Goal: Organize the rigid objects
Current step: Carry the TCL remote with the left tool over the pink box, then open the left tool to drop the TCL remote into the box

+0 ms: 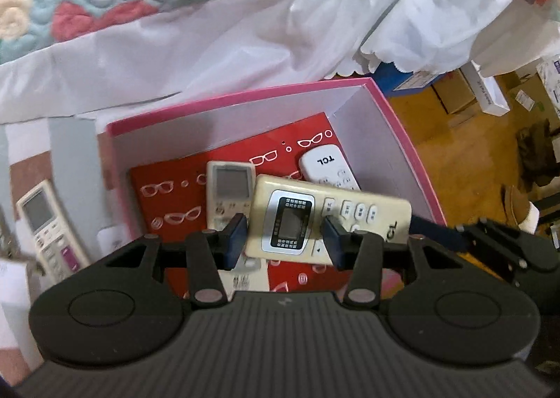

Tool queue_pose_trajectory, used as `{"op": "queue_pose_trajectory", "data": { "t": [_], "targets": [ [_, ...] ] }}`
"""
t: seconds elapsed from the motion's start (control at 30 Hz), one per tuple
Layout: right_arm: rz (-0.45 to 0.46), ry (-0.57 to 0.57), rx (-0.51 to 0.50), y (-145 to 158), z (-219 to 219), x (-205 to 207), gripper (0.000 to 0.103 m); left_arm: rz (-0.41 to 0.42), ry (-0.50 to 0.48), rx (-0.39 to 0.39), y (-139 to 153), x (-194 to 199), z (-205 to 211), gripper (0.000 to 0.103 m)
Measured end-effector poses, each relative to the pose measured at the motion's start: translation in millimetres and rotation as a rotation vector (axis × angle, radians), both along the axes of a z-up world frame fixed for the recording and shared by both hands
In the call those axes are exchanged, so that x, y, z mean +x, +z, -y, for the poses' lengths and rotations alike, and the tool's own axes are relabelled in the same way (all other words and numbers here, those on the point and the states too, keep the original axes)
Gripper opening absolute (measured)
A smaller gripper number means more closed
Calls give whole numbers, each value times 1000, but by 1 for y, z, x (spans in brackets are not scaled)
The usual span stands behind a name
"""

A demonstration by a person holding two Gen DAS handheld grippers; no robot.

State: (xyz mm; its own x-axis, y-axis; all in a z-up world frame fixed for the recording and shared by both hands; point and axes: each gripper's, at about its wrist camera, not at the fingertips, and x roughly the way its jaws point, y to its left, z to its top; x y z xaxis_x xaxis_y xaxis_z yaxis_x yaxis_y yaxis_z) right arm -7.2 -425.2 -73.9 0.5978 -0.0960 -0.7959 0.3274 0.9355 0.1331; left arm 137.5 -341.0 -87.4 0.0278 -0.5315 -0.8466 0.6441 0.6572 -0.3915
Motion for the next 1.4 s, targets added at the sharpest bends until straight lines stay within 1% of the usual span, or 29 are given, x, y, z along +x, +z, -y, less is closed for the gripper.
{"op": "queue_pose_trajectory", "data": {
  "t": [0.03,0.13,0.2,0.23,0.27,0.3,0.33,0.37,0.4,0.47,0.53,0.57,0.6,0.63,0.67,0.7,0.77,0.87,0.93,1.03,1.1,1.17,1.27,1.33,1.4],
  "targets": [
    [-14,-12,31,-4,6,2,40,1,-2,6,-3,2,6,46],
    [-55,-33,108,-18,16,3,40,45,-31,34,-13,5,24,46],
    [-77,-41,173,-26,18,5,36,76,-34,66,-20,7,34,45],
    [-82,-34,211,-28,17,6,31,58,-47,57,-22,9,38,44],
    [-70,-14,266,-29,16,8,17,-16,-65,18,-25,12,40,44],
    [-60,-2,323,-29,14,10,17,-120,-71,-26,-29,15,41,45],
    [-69,7,336,-29,10,14,17,-194,-86,-53,-32,15,45,45],
    [-80,14,321,-28,6,18,17,-203,-99,-49,-33,14,50,45],
    [-83,22,295,-29,1,22,17,-168,-93,-23,-31,12,54,44],
    [-79,25,264,-30,-3,26,17,-66,-92,12,-25,9,56,44],
    [-78,40,155,-30,-7,27,20,-54,-95,15,-21,11,50,44],
    [-76,59,92,-30,-9,28,28,-49,-95,22,-19,13,46,44],
    [-74,79,32,-30,-12,28,35,-23,-90,41,-16,15,42,44],
    [-73,89,2,-31,-12,30,36,7,-86,55,-13,16,39,44],
    [-77,95,4,-32,-12,30,36,41,-84,71,-9,17,36,44],
    [-82,94,30,-32,-10,30,36,67,-83,85,-4,17,30,44],
    [-72,99,66,-27,-13,27,36,87,-85,109,5,17,16,44],
    [-34,137,70,-4,-32,24,36,99,-104,123,23,14,-10,44],
    [10,163,98,16,-46,24,36,119,-123,126,38,8,-29,45],
    [86,199,147,45,-69,23,39,175,-121,135,62,2,-59,46],
    [131,241,172,60,-84,24,40,217,-116,139,78,1,-84,47],
    [155,285,203,72,-100,30,40,243,-104,135,89,1,-111,47],
    [186,361,260,79,-123,40,40,263,-85,99,97,3,-161,47],
    [189,407,257,81,-140,47,40,258,-48,84,96,8,-192,47],
    [182,453,237,78,-157,56,40,252,13,69,90,15,-218,47]
  ]
}}
